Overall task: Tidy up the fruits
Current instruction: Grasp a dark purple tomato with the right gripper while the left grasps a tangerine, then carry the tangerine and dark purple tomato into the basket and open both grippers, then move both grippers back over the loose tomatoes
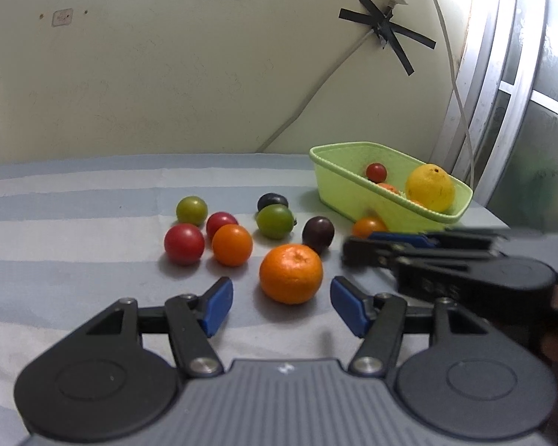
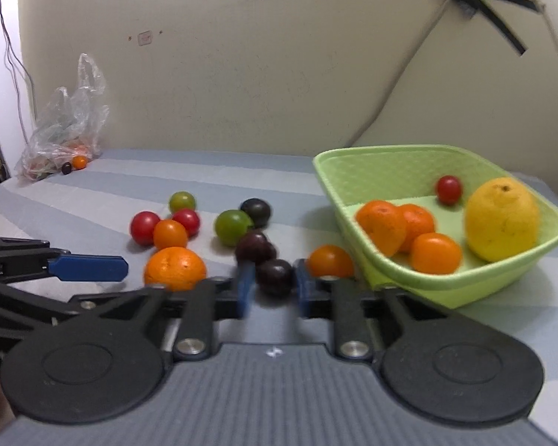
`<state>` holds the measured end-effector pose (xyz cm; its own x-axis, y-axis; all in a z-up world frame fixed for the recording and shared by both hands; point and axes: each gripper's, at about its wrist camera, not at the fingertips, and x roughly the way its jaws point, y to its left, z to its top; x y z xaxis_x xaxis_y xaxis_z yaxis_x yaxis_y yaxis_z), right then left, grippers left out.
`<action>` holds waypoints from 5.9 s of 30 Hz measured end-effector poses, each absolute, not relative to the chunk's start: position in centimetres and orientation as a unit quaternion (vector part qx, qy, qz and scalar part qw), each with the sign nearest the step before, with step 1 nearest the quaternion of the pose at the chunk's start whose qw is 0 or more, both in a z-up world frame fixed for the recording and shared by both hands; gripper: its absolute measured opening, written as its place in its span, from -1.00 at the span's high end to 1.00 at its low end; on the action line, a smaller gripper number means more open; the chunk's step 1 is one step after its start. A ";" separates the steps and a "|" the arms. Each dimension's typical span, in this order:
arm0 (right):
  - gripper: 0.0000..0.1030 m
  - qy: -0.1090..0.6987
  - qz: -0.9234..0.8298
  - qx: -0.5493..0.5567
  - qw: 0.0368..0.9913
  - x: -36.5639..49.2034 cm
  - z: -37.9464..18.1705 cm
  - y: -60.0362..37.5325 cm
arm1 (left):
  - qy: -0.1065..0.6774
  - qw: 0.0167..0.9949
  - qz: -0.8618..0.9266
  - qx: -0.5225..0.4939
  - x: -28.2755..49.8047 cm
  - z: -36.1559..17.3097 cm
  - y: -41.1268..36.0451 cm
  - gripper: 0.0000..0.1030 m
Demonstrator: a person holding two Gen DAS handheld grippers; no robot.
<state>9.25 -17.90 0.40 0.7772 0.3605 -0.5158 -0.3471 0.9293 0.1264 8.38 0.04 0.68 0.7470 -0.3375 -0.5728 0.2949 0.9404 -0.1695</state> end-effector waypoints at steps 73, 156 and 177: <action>0.47 0.257 0.210 0.032 0.943 0.5 -0.4 -21.3 | 0.291 0.935 -0.197 0.040 0.4 -0.3 -1.3 0.18; 0.08 0.125 0.132 0.100 0.978 5.5 2.5 -28.6 | 0.323 0.940 -0.104 -0.038 10.8 5.0 7.6 -0.08; 0.11 0.266 0.267 -0.055 0.925 10.9 0.9 -10.8 | 0.354 0.906 -0.167 -0.164 15.3 1.8 9.1 0.00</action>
